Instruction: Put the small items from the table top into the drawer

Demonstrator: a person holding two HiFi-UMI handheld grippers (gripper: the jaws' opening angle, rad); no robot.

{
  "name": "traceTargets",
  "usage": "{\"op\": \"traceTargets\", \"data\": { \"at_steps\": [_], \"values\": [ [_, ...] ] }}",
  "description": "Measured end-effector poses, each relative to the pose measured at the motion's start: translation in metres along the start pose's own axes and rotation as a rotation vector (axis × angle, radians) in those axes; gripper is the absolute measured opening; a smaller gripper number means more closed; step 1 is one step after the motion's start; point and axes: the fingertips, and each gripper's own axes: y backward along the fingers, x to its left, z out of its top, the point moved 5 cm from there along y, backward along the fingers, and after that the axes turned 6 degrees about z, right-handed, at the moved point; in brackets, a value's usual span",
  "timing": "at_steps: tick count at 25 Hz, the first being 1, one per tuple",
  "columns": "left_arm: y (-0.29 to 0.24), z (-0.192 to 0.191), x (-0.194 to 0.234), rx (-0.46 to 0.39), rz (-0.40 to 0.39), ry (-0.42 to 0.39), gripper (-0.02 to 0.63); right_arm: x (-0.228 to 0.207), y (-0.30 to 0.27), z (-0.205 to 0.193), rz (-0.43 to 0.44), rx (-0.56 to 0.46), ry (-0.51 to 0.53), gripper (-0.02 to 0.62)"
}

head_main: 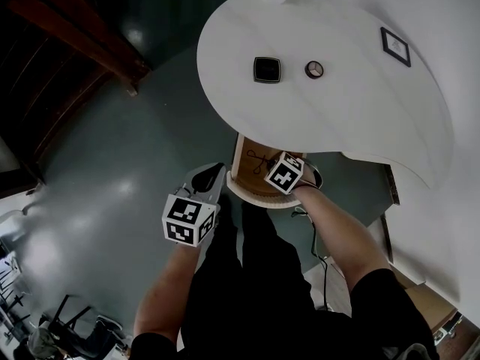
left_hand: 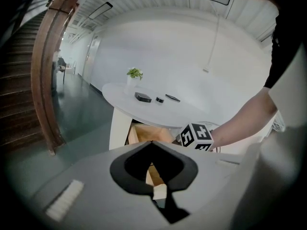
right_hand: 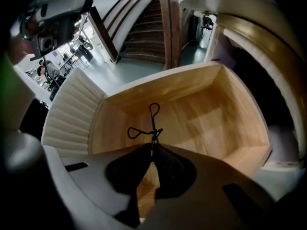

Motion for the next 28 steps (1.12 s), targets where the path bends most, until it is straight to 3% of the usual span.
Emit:
{"op": "traceTargets", "data": {
  "at_steps": [6,17,21,28],
  "values": [
    [0.001,-0.013,0.008,0.009,0.014,0.016,0.011,-0.004,-0.029,-0.004,-0.019,0.082,0.075,0.032],
    [0.017,-0.032,0.019,0.033,0.036,0.019,0.011,-0.009,-0.053,-0.007,-0.026,0.143,0.102,0.032],
    [0.027,-0.034,0.019,0.027,0.029,0.013,0.011,-0.005,-0.04,-0.006,-0.061,0.122,0.097,0.067],
    [0.06,-0.009,0.014,-0.029,0.011,-0.03,0.011,0.021,0.02,0.014,-0.124,0.038,0.042,0.067]
  ]
}}
